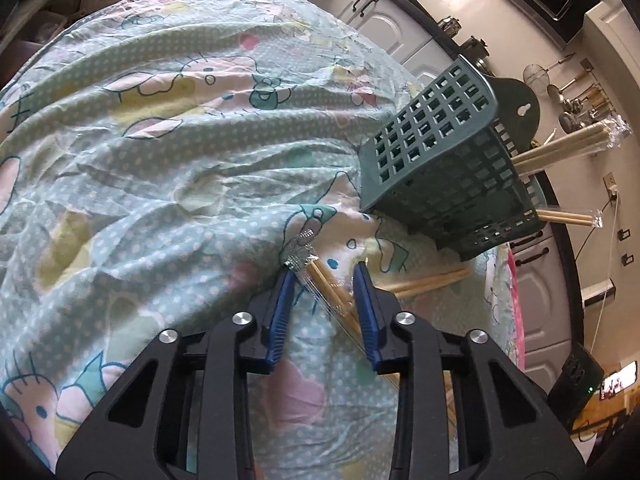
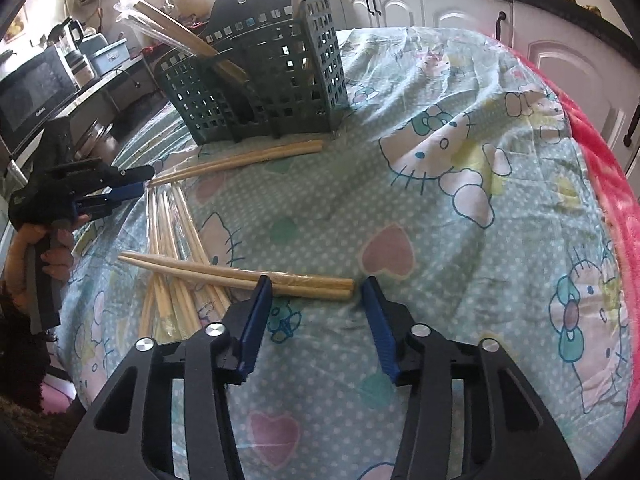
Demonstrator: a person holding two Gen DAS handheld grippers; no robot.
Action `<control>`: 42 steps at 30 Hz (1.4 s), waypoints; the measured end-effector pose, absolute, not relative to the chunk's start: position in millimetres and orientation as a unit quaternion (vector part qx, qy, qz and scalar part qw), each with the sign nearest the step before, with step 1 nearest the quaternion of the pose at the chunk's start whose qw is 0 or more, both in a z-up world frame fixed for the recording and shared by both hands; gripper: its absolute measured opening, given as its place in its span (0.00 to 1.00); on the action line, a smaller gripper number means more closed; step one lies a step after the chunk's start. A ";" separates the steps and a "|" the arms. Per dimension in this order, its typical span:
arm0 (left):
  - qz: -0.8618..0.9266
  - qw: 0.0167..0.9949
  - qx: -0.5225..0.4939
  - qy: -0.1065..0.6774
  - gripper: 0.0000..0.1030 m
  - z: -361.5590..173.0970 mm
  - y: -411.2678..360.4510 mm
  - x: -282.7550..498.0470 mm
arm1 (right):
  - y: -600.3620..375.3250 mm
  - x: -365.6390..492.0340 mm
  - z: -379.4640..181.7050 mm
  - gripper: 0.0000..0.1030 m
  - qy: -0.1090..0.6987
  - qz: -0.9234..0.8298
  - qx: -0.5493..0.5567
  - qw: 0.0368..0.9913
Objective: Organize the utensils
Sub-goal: 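Lower the left tool onto a chopstick and close it while the right tool closes on another, then lift the held chopsticks and carry them over the green caddy with both tools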
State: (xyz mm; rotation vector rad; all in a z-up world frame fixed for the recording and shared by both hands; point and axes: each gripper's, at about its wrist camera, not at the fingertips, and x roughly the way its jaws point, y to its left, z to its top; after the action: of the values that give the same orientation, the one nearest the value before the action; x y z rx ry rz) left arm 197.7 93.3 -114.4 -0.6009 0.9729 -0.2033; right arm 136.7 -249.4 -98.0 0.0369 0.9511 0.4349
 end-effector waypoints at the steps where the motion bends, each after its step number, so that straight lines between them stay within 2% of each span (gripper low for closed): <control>1: -0.095 0.836 -0.286 0.459 0.21 -114.8 94.3 198.6 | -250.8 137.2 -98.2 0.39 0.455 0.208 0.021 0.866; 3: -0.091 0.836 -0.286 0.460 0.18 -115.7 97.1 200.0 | -252.8 137.9 -98.2 0.39 0.455 0.211 0.028 0.865; 4: -0.089 0.836 -0.285 0.460 0.16 -116.1 97.7 200.4 | -253.0 138.1 -98.1 0.35 0.454 0.212 0.028 0.865; 7: -0.085 0.836 -0.285 0.461 0.13 -117.4 99.7 202.1 | -254.4 139.2 -97.6 0.10 0.453 0.207 0.021 0.867; 8: -0.084 0.836 -0.285 0.461 0.11 -117.7 99.7 202.3 | -256.7 140.5 -97.9 0.05 0.454 0.206 0.024 0.866; 14: -0.086 0.835 -0.290 0.459 0.07 -119.4 103.3 203.8 | -253.6 136.6 -83.9 0.05 0.426 0.182 -0.032 0.886; 19: -0.091 0.833 -0.290 0.462 0.04 -118.8 105.0 205.3 | -214.2 129.8 -68.6 0.06 0.404 0.243 -0.085 0.878; 22: -0.092 0.832 -0.292 0.462 0.04 -117.5 109.1 204.3 | -184.3 134.5 -73.3 0.22 0.419 0.280 -0.118 0.855; 25: -0.089 0.835 -0.291 0.458 0.04 -115.0 113.7 201.3 | -145.8 138.9 -73.5 0.24 0.409 0.312 -0.156 0.843; 26: -0.087 0.837 -0.289 0.457 0.04 -113.5 115.4 200.2 | -135.9 141.2 -73.0 0.29 0.407 0.321 -0.165 0.839; 28: -0.083 0.840 -0.285 0.454 0.04 -111.4 119.1 197.4 | -115.1 143.5 -72.9 0.33 0.399 0.338 -0.189 0.831; 42: -0.084 0.855 -0.286 0.424 0.04 -91.5 141.2 180.4 | -40.5 169.9 -85.0 0.32 0.385 0.362 -0.309 0.790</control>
State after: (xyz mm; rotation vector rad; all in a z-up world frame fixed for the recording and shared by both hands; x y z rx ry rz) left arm 180.4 141.2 -91.5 -0.6010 0.8915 -0.1770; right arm 169.9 -40.5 -85.0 -0.6657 0.8298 0.7800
